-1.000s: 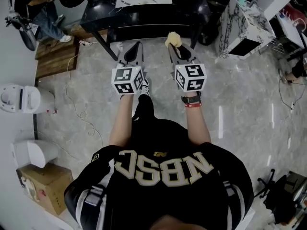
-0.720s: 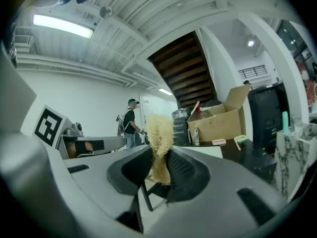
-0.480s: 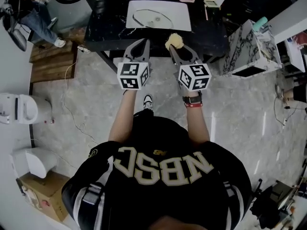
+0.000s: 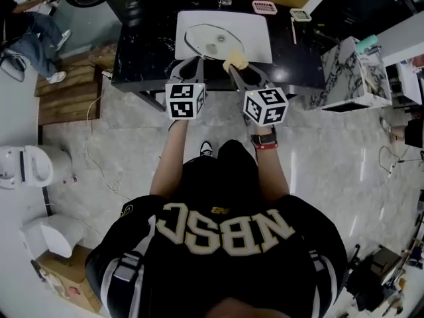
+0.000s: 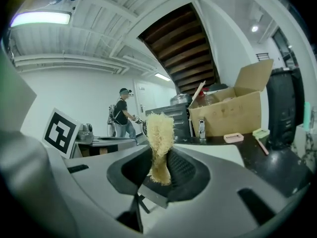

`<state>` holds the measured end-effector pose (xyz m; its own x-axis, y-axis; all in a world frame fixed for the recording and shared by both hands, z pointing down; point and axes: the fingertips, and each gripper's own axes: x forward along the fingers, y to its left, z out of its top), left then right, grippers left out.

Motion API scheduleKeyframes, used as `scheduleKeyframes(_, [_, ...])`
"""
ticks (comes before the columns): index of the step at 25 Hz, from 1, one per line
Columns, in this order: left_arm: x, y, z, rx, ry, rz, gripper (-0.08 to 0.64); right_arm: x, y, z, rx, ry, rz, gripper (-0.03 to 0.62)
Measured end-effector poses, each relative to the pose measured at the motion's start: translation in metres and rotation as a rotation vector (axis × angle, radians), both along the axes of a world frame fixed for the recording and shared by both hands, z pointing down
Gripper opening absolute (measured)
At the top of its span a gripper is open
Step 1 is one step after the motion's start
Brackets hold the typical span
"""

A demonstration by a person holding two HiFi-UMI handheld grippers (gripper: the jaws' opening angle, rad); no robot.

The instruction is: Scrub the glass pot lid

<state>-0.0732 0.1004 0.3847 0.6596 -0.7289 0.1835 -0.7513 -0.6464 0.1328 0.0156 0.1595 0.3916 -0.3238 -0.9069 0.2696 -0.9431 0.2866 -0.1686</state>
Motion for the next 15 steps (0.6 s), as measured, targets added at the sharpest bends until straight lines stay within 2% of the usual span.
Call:
scheduleKeyframes(5, [0.012,-0.031,0.008,-0.032,0.015,-0.012,0.014,0.029,-0.031,0.033,-0.138,0.105,0.011,0.098])
scheduleKeyframes(10, [0.023,-0.074,0.018,-0.058,0.0,-0.06,0.015,0.05,-0.093,0.038,-0.13,0.067,-0.051,0.1])
scheduleKeyframes(12, [0.026,-0.093,0.024,-0.088,-0.015,-0.083,0.014,0.054,-0.121,0.036,-0.13,0.058,-0.092,0.1])
scheduleKeyframes(15, [0.03,-0.119,0.037,-0.151,-0.043,-0.115,0.015,0.046,-0.153,0.039,-0.149,0.047,-0.239,0.097])
